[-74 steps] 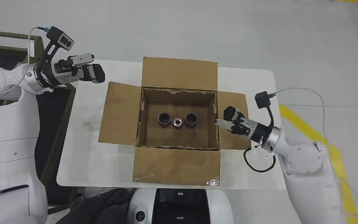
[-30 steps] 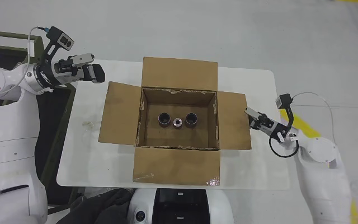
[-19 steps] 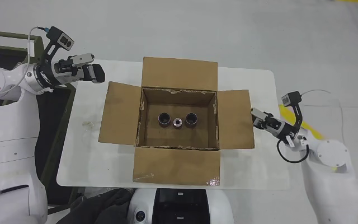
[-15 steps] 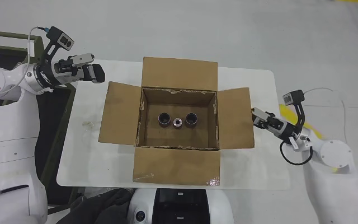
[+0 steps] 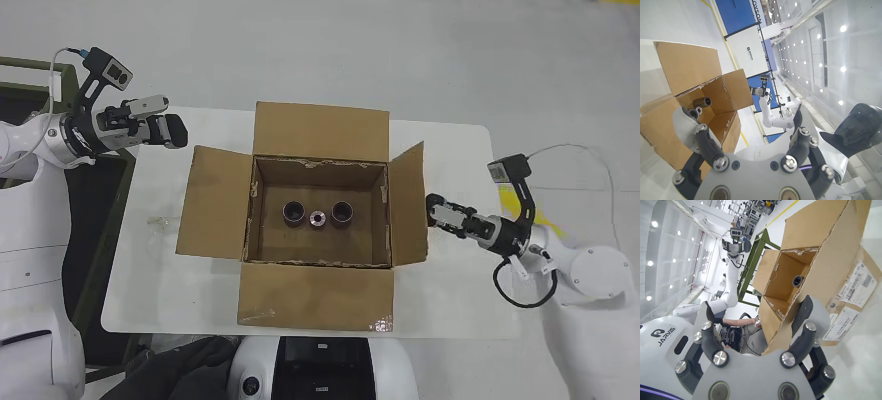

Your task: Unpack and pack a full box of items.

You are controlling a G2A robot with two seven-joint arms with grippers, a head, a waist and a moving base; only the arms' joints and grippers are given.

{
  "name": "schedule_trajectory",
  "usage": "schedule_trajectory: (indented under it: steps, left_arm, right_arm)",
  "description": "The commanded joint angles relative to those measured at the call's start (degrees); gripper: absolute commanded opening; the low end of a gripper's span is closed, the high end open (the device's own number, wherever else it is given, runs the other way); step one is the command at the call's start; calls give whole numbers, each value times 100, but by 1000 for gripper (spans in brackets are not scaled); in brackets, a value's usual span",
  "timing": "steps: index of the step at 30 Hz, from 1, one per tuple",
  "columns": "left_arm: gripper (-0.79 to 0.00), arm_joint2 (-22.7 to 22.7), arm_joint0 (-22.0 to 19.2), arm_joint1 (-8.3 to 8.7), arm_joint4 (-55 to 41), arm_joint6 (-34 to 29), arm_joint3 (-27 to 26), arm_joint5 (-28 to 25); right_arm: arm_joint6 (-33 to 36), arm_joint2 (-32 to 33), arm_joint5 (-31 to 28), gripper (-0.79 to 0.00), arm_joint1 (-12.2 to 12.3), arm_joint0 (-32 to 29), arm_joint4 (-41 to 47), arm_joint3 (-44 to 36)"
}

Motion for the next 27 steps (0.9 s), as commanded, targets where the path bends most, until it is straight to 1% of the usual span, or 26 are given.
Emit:
schedule_trajectory:
  steps: [1, 11, 22, 27]
  left_arm:
    - [0, 0, 0, 0, 0, 0, 0, 0]
    - [0, 0, 0, 0, 0, 0, 0, 0]
    - [0, 0, 0, 0, 0, 0, 0, 0]
    - [0, 0, 0, 0, 0, 0, 0, 0]
  right_arm:
    - [21, -186, 57, 0, 0, 105, -93, -43]
    - [-22, -1362, 346, 0, -48, 765, -647, 100]
    - [-201, -2336, 586, 0, -116, 1253, -1312, 407]
    - [-410, -2665, 759, 0, -140, 1366, -1760, 464]
